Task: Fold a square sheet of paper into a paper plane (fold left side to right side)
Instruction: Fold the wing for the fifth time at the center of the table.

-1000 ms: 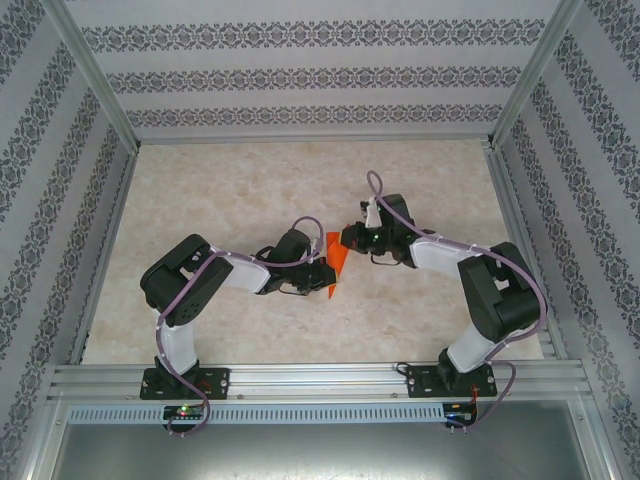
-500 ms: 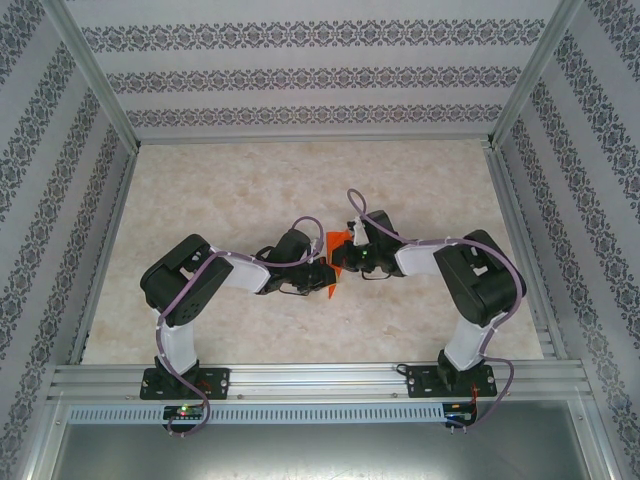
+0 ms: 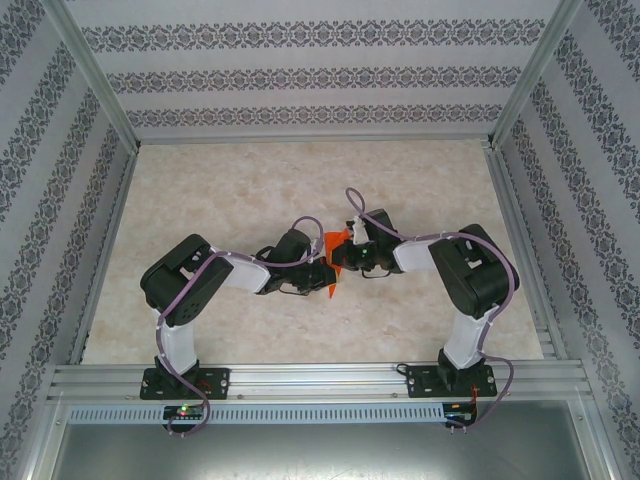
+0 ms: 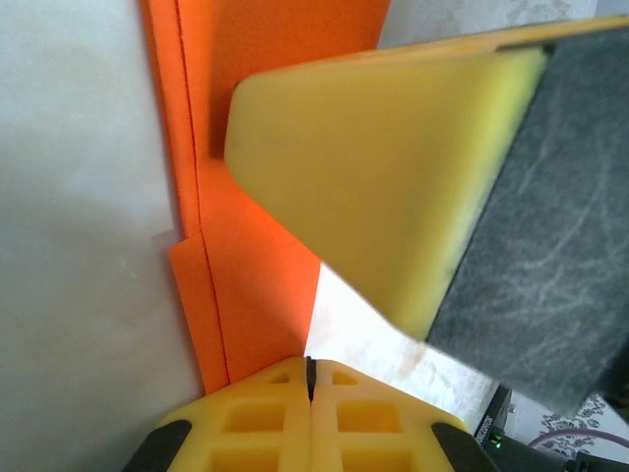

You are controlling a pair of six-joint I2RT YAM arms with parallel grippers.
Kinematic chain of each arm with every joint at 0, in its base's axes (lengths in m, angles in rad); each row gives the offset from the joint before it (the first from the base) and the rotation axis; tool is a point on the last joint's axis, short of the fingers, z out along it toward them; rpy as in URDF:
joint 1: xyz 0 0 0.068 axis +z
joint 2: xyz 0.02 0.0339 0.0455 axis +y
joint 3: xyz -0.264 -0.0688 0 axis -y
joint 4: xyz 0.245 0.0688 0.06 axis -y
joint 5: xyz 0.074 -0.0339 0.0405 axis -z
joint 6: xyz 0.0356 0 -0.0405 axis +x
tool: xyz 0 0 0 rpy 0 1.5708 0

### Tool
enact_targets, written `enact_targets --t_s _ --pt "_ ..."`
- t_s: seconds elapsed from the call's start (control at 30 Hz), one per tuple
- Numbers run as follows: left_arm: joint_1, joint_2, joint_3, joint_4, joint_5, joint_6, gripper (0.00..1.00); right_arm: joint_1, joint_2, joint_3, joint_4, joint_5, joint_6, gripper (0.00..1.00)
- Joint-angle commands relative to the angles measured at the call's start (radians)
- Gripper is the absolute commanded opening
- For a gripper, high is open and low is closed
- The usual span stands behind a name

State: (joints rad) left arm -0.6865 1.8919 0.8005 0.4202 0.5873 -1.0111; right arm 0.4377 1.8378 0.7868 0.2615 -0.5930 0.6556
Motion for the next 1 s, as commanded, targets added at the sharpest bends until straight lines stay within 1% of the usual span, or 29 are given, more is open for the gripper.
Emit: enact_targets --t_s 0.0,0.27,0.53,0.97 --pt "-0.021 0.044 -0.017 -0.085 -0.013 0.003 0.00 -0.045 0.029 0.041 -0.004 0.072 -0.061 0.00" --pt "-0.021 0.043 -0.013 -0.089 -0.011 0.004 0.00 -0.086 0.061 0.115 -0.065 0.071 -0.107 0.00" --pt "-0.021 0.041 -0.017 -0.089 -0.010 0.006 0.00 -0.123 0.128 0.197 -0.102 0.057 -0.123 0.00" --pt "-0.021 0.036 -0.024 -0.081 -0.011 0.001 0.00 -0.188 0.187 0.293 -0.158 0.045 -0.141 0.00"
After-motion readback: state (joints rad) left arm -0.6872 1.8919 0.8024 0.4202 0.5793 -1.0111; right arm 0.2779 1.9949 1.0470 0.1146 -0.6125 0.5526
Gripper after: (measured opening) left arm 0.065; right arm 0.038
